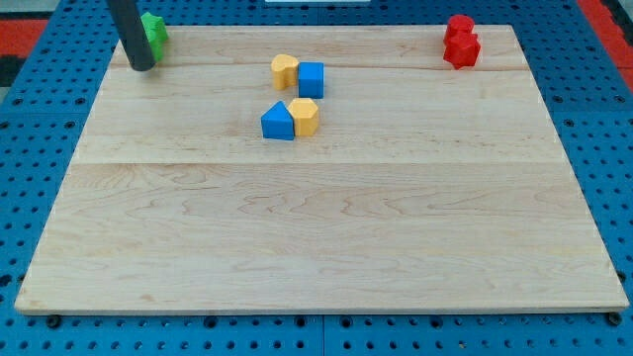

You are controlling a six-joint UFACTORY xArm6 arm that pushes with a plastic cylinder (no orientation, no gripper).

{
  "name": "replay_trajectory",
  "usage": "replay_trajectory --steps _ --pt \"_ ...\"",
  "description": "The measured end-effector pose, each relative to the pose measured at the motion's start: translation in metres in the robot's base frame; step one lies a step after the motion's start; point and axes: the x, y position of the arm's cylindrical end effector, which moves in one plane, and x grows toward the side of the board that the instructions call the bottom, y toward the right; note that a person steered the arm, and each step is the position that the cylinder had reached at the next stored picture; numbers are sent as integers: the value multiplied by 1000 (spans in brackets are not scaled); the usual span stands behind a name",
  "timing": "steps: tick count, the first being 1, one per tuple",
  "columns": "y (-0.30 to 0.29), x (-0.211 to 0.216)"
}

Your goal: Place the yellow heart at the top center of the board

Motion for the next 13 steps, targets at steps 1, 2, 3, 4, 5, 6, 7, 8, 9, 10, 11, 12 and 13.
replay_trajectory --steps 1,2,3,4,5,6,7,8,9,10,11,12,13 --pt "54 19" --pt "119 19" --pt "158 29" --pt "178 32" --pt "181 15" --pt "201 -4" --pt "205 -23" --pt "203 -28" --pt "159 -18" --pt "136 -25" --pt "164 -30" --pt "187 -32" --pt "185 -34"
